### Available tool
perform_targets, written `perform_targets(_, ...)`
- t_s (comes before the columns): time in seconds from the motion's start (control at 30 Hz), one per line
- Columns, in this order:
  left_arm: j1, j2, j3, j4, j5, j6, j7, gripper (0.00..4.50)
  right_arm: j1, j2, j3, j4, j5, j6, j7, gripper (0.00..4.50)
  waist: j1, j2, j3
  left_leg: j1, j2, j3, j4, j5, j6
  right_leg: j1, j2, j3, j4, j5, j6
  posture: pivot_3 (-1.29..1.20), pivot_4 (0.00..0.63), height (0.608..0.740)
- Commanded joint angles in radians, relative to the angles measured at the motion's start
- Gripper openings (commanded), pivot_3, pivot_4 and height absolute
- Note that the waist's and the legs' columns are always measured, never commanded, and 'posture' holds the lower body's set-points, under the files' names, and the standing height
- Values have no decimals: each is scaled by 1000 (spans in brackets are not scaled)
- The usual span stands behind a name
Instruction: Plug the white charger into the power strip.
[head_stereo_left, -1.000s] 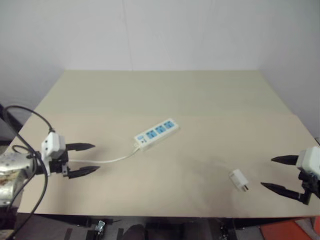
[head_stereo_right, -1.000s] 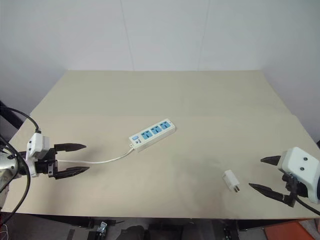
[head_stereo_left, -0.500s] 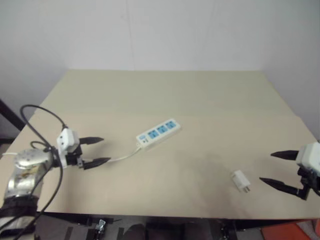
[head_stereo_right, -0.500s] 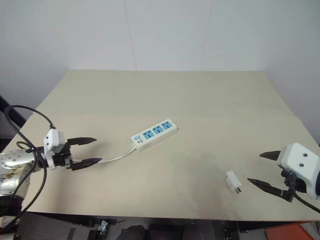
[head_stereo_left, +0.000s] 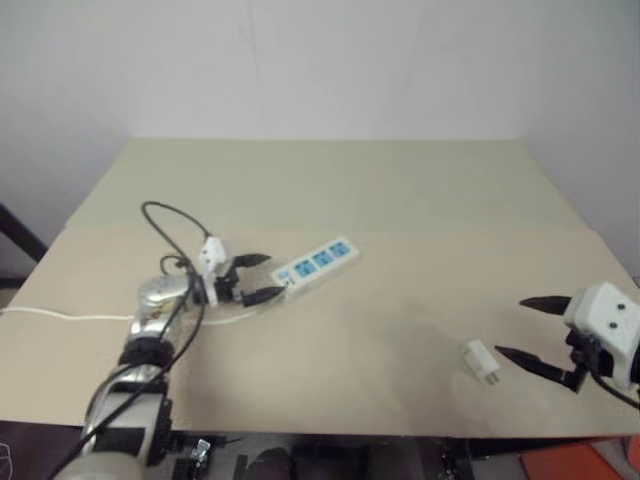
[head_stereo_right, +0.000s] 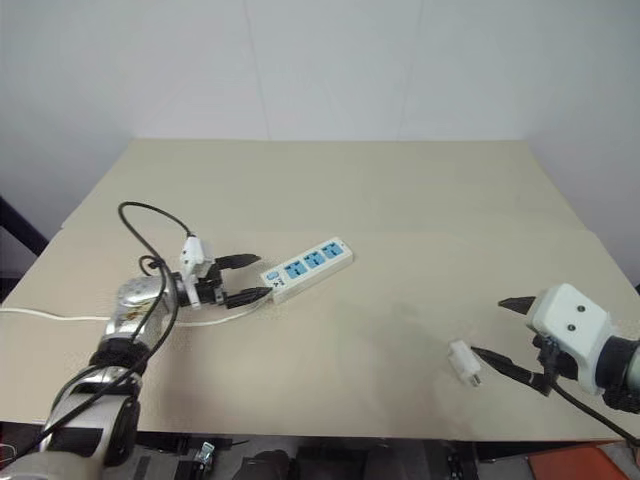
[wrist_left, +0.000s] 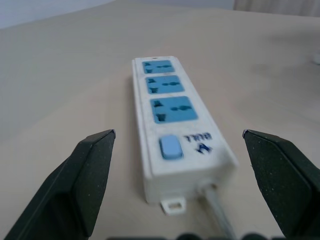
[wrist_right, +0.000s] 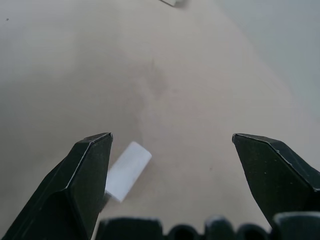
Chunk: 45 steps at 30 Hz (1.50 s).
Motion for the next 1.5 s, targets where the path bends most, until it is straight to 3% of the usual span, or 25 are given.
perform_targets(0.03, -43, -16, 3, 59, 20, -63, 17, 4475, 9, 20, -19, -55, 17, 24, -34, 4500, -1, 0, 0, 0, 0, 0, 0, 0, 0, 0, 0, 0, 0, 0, 0, 0, 150, 740)
perform_targets(0.43, -22, -71, 13, 196, 66, -158, 52, 4475, 10, 48, 5, -71, 5, 36, -95, 4500, 2, 0, 0, 4, 0, 0, 0, 0, 0, 3, 0, 0, 1, -3, 7, 0, 150, 740)
perform_targets(1.5, -30, -88, 49, 247, 67, -146, 41, 4475, 7, 51, 54, -57, -22, 15, -145, 4500, 1, 0, 0, 4, 0, 0, 0, 0, 0, 2, 0, 1, 1, -3, 7, 0, 150, 740)
